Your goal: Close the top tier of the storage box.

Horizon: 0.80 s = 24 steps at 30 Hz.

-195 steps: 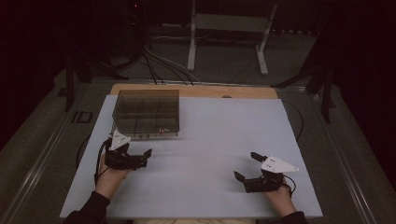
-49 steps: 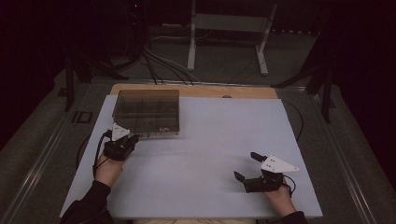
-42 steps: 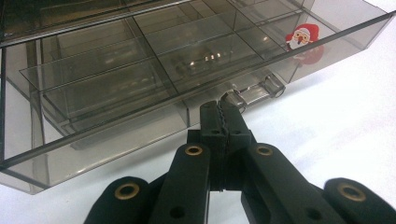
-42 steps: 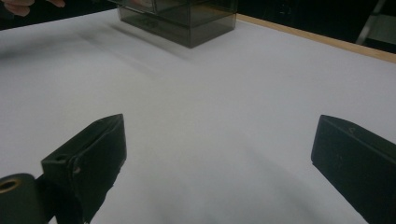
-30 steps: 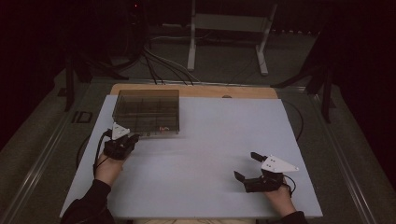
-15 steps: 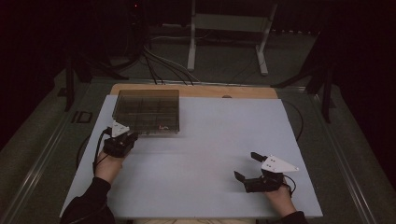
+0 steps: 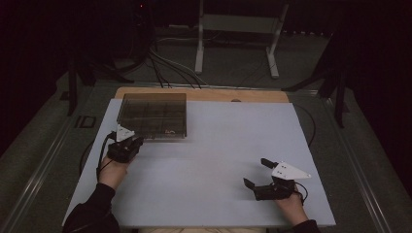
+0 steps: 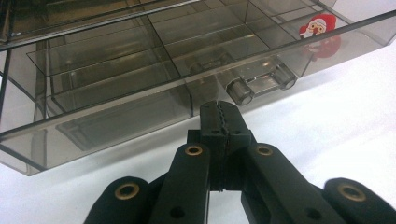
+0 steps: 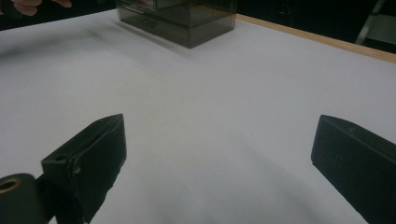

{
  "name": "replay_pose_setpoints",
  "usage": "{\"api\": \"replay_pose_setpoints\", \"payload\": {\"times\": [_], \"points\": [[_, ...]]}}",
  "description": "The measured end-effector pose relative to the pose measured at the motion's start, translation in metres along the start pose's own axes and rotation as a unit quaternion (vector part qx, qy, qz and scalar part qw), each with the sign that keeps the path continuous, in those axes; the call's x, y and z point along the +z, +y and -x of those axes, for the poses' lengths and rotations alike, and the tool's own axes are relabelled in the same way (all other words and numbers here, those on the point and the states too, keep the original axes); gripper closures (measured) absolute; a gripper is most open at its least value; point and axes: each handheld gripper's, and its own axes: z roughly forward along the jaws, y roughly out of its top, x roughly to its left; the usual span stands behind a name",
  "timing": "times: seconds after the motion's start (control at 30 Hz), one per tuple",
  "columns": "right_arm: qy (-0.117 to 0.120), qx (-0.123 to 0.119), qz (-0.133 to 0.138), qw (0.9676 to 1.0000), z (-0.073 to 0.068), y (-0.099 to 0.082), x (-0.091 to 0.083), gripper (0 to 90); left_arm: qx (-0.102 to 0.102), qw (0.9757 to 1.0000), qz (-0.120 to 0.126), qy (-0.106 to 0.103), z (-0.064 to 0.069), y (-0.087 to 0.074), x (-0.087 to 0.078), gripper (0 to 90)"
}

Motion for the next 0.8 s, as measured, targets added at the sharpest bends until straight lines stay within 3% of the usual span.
{"api": "replay_pose_setpoints", "payload": {"times": [0.8], "points": [[0.0, -0.001, 0.0, 1.0, -0.0002, 0.0001, -0.0001, 3.1, 0.0, 1.0, -0.004, -0.001, -0.003, 0.0012, 0.0042, 89.5]]}}
